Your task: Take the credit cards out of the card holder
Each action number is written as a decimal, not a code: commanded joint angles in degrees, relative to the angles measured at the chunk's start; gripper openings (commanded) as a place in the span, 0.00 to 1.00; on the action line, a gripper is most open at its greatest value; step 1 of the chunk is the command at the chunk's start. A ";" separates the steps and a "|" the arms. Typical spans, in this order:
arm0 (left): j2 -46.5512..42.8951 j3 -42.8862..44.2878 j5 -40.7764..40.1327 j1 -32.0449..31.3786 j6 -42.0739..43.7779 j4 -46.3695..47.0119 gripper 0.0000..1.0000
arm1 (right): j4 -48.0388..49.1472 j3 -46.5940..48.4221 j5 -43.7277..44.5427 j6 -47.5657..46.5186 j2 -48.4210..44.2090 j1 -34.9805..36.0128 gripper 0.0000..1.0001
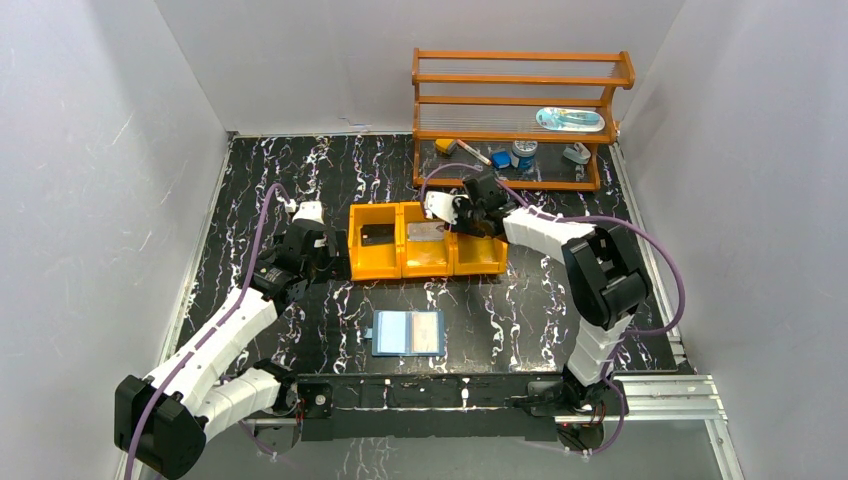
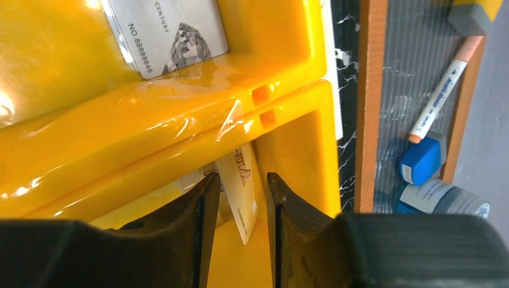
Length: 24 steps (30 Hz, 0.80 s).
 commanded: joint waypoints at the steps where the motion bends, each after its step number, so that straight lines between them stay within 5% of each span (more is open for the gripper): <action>1: -0.80 -0.23 -1.48 0.33 0.65 0.49 0.98 | 2.39 0.72 -1.86 3.82 -5.57 0.26 0.44; 9: -0.28 -0.17 -1.14 0.38 0.64 0.30 0.98 | 6.04 -2.17 -1.55 13.12 -13.47 0.48 0.47; 17: 0.45 -0.05 -0.20 0.38 0.86 0.12 0.98 | 10.24 -10.20 -5.10 58.18 -29.35 0.46 0.55; 20: 1.00 -0.02 0.87 0.38 0.91 0.16 0.98 | 7.56 -12.50 0.50 75.62 -32.63 0.42 0.49; 24: 1.69 0.13 1.89 0.38 1.08 0.12 0.98 | -3.69 -7.94 8.58 82.56 -28.57 0.23 0.41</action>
